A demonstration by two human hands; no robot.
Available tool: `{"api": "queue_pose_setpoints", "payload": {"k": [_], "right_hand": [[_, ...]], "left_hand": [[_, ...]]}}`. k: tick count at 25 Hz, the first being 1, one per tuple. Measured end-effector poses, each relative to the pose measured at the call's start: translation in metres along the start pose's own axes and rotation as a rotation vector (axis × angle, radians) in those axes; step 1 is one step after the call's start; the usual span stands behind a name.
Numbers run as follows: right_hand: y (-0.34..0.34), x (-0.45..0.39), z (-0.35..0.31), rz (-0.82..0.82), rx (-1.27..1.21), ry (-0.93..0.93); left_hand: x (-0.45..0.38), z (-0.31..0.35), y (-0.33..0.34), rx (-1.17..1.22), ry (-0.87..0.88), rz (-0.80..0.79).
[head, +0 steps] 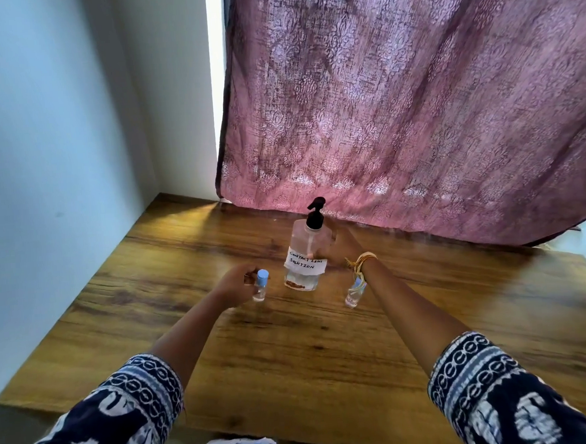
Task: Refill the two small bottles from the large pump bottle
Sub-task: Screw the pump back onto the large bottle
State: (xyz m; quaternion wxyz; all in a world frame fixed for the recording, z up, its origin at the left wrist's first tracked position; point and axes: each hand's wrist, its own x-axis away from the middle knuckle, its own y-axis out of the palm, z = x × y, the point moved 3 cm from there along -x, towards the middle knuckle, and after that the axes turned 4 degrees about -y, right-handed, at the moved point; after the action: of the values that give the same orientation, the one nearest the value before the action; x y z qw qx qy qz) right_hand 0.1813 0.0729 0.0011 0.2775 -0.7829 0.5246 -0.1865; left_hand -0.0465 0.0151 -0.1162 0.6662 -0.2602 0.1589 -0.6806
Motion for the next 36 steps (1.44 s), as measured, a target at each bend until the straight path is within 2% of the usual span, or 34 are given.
{"api": "queue_pose_setpoints", "payload": {"k": [4, 9, 13, 16, 18, 20, 21, 23, 26, 32, 36], "right_hand": [[0.001, -0.012, 0.000, -0.033, -0.011, 0.021], [-0.001, -0.010, 0.012, -0.011, 0.029, -0.026], [-0.018, 0.017, 0.031, 0.211, 0.042, 0.000], [-0.033, 0.044, 0.050, 0.458, -0.015, 0.046], [-0.037, 0.062, 0.067, 0.598, -0.091, 0.121], [-0.032, 0.078, 0.089, 0.645, -0.165, 0.255], [-0.026, 0.083, 0.103, 0.623, -0.176, 0.321], [-0.012, 0.088, 0.126, 0.468, -0.176, 0.393], [0.006, 0.092, 0.136, 0.247, -0.174, 0.387], [0.003, 0.079, 0.137, 0.201, 0.051, 0.294], [-0.004, 0.066, 0.141, 0.147, 0.075, 0.275]], "left_hand": [[-0.001, 0.006, -0.001, 0.013, 0.055, -0.036], [0.005, 0.009, 0.008, 0.052, 0.018, -0.059], [0.013, 0.008, 0.026, 0.061, -0.042, 0.113], [0.021, 0.012, 0.039, 0.098, -0.062, 0.224], [0.025, 0.017, 0.051, 0.112, -0.069, 0.249], [0.032, 0.026, 0.064, 0.122, -0.082, 0.251], [0.035, 0.032, 0.070, 0.127, -0.075, 0.258], [0.035, 0.042, 0.083, 0.108, -0.063, 0.256], [0.032, 0.056, 0.100, 0.079, -0.073, 0.233], [0.020, 0.076, 0.125, 0.054, -0.083, 0.183], [0.010, 0.082, 0.137, 0.021, -0.093, 0.193]]}}
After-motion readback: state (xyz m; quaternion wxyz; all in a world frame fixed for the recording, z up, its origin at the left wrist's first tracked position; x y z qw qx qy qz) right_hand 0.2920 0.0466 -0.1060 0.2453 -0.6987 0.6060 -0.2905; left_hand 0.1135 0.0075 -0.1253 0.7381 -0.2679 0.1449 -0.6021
